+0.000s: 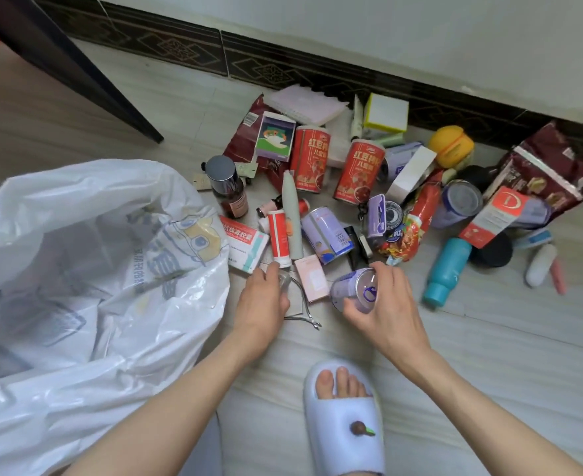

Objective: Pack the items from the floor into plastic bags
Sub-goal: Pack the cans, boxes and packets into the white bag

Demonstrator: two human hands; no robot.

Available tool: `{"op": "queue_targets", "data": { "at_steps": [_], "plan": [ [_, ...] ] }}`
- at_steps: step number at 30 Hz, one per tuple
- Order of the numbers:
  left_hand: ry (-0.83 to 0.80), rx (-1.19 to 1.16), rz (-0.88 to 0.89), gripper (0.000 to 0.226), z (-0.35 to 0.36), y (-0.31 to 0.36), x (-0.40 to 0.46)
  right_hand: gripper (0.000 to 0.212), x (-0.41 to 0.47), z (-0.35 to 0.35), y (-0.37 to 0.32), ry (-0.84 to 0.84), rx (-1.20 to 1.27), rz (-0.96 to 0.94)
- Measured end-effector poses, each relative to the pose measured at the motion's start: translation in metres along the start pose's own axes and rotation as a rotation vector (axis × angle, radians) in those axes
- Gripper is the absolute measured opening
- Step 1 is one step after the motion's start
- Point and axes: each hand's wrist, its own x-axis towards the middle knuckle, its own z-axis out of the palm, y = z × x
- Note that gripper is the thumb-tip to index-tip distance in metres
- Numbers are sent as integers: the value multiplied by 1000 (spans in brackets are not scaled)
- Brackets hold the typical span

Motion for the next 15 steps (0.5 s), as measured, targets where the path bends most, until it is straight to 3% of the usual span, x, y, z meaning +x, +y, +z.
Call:
{"op": "queue_targets", "data": {
  "at_steps": [4, 8, 11, 15],
  "plan": [
    [186, -106, 162, 57, -53, -2, -23, 66, 1, -27, -32, 81, 101, -93],
    [303, -11, 142, 49, -129, -44, -28, 67, 18, -40, -100, -67, 75, -338],
    [271, 145, 14, 42, -163, -99, -25, 64, 30, -27, -162, -229, 63, -524],
    [150, 261, -128, 38, -155, -167, -20, 63, 44, 26, -231, -375, -3, -715]
  ]
}}
